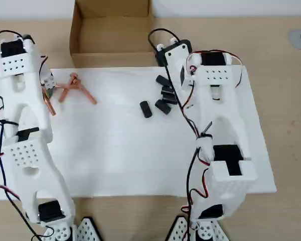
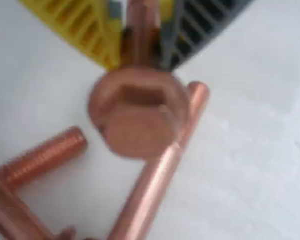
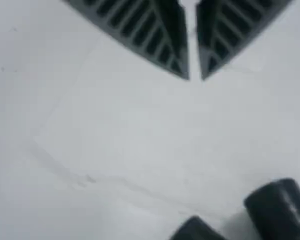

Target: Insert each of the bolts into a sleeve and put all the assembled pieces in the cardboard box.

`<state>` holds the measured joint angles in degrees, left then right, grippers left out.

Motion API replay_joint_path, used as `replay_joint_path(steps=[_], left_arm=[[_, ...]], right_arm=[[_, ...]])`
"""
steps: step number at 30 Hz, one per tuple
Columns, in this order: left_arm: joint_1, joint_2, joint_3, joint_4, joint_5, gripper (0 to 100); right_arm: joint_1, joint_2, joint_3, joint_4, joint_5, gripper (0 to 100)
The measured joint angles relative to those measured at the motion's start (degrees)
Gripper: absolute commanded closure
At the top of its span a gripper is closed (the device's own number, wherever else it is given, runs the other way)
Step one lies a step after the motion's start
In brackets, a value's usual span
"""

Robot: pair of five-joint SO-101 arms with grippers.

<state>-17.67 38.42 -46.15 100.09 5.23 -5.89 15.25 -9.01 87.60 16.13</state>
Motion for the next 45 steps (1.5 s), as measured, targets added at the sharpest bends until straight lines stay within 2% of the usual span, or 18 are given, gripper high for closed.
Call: replay_joint_path(steps=[9,14,21,27,31,36,38,43,45], left_arm=[[5.2,-16.1,11.9,0.0,-9.1,98],[5.8,-26.3,29.7,-4.1,-10.2,98],[6.7,-39.5,65.6,-22.7,-10.1,99],[7.5,-48.7,84.2,-38.2,-10.1,99],[6.1,-50.6,90.5,-46.9,-10.1,98],[4.5,-52.1,94.3,-53.9,-10.0,98],[4.5,-52.6,95.4,-55.5,-10.0,98],[4.3,-52.7,95.6,-56.1,-10.2,85],[3.5,-52.7,95.6,-55.4,-10.1,84]], right_arm=[[0.2,0.0,0.1,0.0,0.0,98.8],[0.2,0.0,0.1,0.3,0.0,98.8],[1.5,0.0,0.1,0.4,-0.1,98.8],[1.9,0.0,0.1,0.5,0.0,98.8],[1.9,0.0,0.1,1.4,0.1,98.8],[1.9,0.0,0.1,1.4,0.1,98.8],[1.9,0.0,0.1,1.4,0.1,98.8],[1.9,0.0,0.1,1.4,0.1,98.8],[1.9,0.0,0.1,1.4,0.1,98.8]])
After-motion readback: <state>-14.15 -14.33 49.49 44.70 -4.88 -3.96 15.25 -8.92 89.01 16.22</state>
